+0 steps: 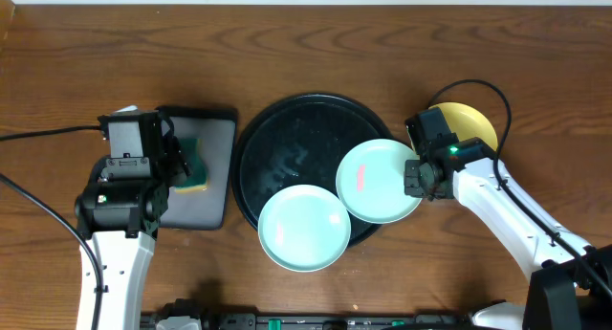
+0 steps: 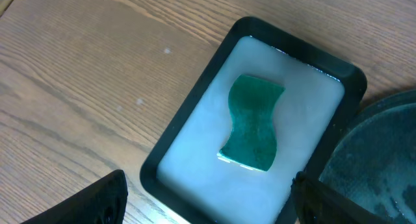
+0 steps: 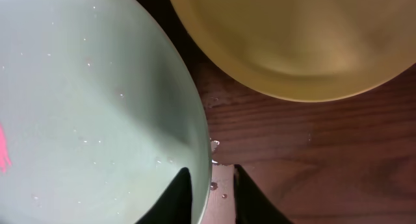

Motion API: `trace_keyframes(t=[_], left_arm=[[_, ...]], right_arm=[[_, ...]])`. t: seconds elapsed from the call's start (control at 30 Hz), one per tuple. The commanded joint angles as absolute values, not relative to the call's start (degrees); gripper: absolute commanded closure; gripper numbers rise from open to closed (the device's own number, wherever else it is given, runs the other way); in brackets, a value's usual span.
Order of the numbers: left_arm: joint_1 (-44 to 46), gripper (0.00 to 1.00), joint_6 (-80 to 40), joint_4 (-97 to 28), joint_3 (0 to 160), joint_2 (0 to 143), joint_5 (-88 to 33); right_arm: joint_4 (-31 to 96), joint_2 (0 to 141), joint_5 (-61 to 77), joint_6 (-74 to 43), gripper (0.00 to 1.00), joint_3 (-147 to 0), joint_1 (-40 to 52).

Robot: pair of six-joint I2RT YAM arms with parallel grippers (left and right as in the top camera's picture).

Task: Clean dirty plates on tray and stack at the side
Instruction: 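Grasp the upper blue plate's rim and drag it up-left on the tray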

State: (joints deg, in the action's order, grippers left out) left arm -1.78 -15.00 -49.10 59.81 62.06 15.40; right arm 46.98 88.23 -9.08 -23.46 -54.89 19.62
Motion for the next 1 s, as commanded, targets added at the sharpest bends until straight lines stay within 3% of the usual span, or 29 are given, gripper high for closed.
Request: trace_keyframes(t=[0.0,0.3,0.4,0.7,0.97], left_arm=[[-1.96,0.19,-15.07,-49.25,60.99,62.17,16.12],[-1.98,0.19,-15.07,-49.25,60.99,62.17,16.14],[-1.98,0.19,-15.07,-49.25,60.99,62.17,16.12],[-1.96,0.19,-15.07,-49.25,60.99,62.17,16.14],[-1.96,0.19,-15.07,-49.25,60.99,62.17,16.14]], right_arm=[[47.09,88.42,-9.96,-24.88,0.85,-54.52,18.85],[44.97,88.42,-9.43,-27.86,0.87,-51.51,18.83],[43.38,88.42,-9.41,-27.83,0.99,-50.96,18.83],[42.83,88.33,-9.41,-26.96,0.99,-60.9,18.79],[33.34,89.25,-7.27,-27.53,0.99,-62.98,19.14]])
